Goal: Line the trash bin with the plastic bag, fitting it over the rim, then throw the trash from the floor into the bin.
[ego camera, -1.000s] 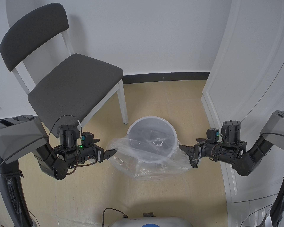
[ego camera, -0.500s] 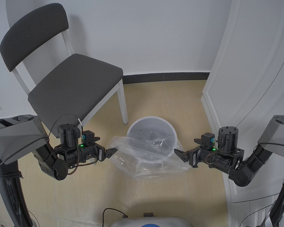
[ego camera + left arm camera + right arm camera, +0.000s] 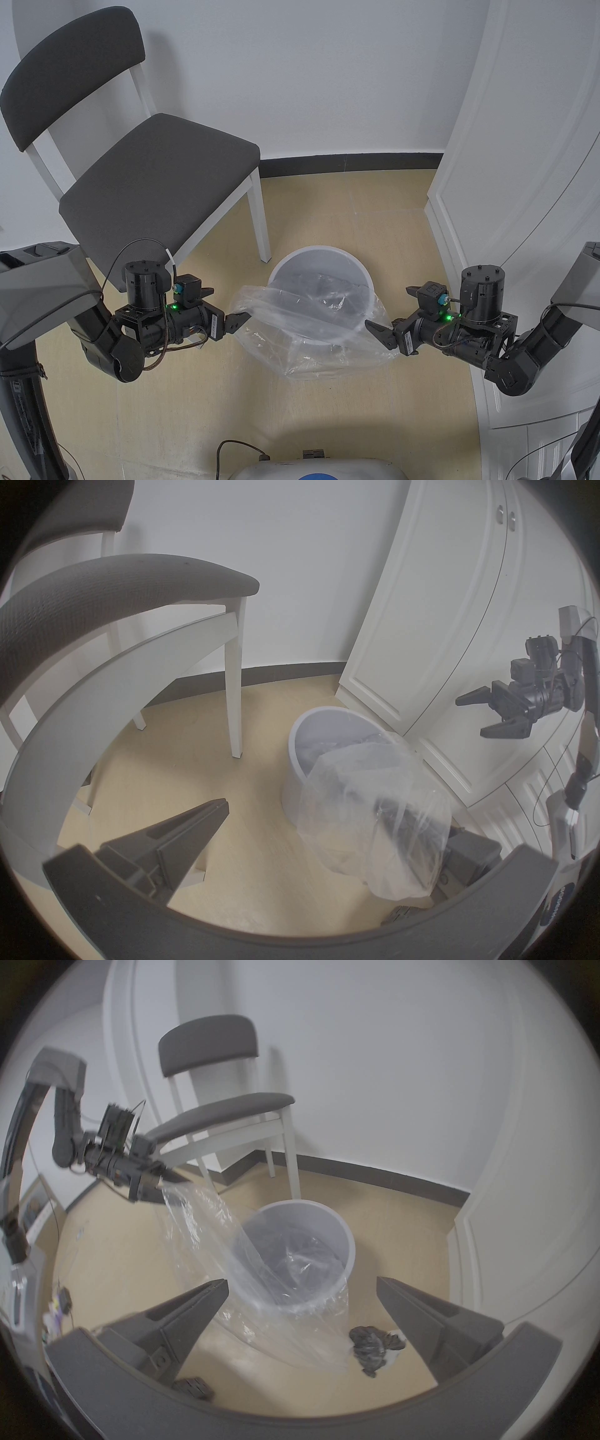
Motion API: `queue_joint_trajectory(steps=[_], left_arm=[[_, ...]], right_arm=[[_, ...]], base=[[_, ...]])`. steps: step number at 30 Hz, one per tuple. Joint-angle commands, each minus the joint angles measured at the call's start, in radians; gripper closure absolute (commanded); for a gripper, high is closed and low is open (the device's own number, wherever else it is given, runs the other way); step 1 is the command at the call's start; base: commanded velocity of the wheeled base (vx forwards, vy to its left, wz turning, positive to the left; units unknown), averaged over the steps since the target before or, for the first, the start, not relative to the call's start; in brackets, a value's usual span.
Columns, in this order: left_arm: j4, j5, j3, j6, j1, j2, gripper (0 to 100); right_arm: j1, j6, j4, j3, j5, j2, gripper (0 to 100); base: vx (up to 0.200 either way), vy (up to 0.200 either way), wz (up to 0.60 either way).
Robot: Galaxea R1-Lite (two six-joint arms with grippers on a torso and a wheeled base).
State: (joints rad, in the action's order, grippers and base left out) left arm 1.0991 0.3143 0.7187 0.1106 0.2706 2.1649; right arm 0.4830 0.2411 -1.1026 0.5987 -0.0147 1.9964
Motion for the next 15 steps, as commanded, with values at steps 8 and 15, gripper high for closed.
queue_joint_trajectory(steps=[8,15], left_arm=[[0.001,0.002,-0.004,-0.014,0.016,-0.013,0],[0.059,0.000,-0.008,-0.063,0.018,0.010,0]], right_arm=[[-0.023,0.290,0.089,0.012,0.015,-0.060,0],[-0.024,0.425,0.098,0.049,0.015,-0.059,0]], base=[[0.000,0.000,0.00],[0.000,0.000,0.00]])
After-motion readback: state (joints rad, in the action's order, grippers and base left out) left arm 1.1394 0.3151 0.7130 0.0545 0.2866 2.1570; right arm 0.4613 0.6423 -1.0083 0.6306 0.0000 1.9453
